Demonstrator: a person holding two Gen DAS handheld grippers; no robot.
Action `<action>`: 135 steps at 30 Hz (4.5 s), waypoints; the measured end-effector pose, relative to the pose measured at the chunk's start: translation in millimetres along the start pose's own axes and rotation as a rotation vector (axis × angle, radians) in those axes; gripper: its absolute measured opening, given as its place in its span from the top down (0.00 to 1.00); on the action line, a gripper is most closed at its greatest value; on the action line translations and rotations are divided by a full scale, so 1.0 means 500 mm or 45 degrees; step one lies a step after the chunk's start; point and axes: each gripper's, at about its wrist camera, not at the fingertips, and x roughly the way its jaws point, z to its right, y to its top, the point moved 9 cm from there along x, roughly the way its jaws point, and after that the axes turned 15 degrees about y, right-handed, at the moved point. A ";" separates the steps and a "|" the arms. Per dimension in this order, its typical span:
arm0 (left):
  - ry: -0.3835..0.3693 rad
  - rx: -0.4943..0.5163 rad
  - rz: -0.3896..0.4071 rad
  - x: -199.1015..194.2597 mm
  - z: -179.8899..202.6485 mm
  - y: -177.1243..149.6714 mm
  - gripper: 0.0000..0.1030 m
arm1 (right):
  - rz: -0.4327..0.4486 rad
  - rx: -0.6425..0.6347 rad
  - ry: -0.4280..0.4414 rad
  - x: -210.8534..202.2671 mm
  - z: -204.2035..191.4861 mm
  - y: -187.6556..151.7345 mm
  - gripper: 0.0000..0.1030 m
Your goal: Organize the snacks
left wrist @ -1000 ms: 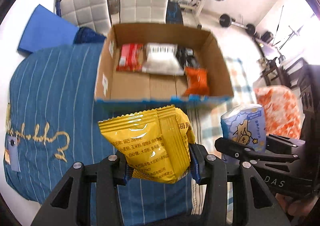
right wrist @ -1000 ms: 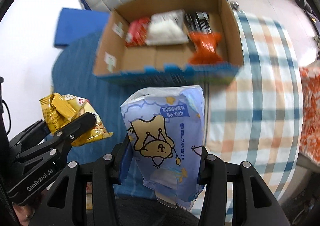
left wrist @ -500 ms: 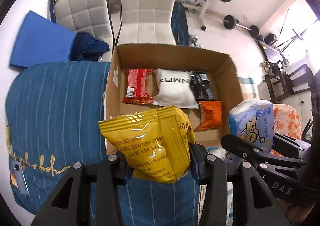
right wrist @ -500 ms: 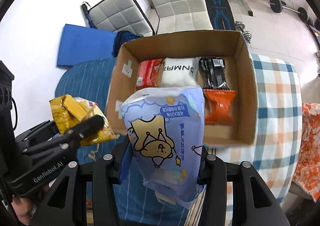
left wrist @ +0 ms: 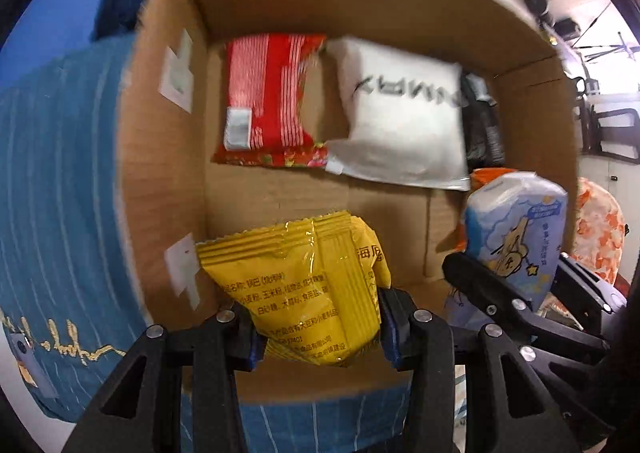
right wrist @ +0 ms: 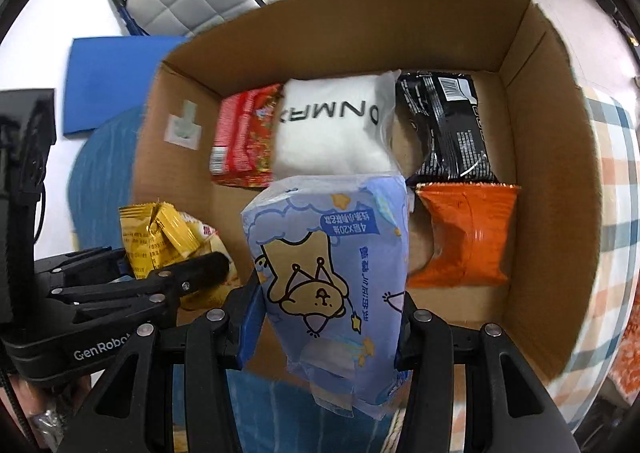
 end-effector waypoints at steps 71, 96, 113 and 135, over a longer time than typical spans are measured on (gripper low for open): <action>0.250 -0.174 0.581 -0.294 -0.013 -0.169 0.02 | 0.238 -0.123 -0.301 -0.297 -0.035 -0.151 0.00; 0.148 -0.178 0.726 -0.527 0.021 -0.450 0.02 | 0.482 -0.195 -0.198 -0.623 -0.196 -0.456 0.00; 0.194 -0.219 0.878 -0.599 0.024 -0.483 0.00 | 0.641 -0.203 -0.269 -0.724 -0.210 -0.470 0.00; 0.207 -0.227 0.934 -0.631 0.026 -0.490 0.00 | 0.688 -0.267 -0.281 -0.747 -0.242 -0.457 0.00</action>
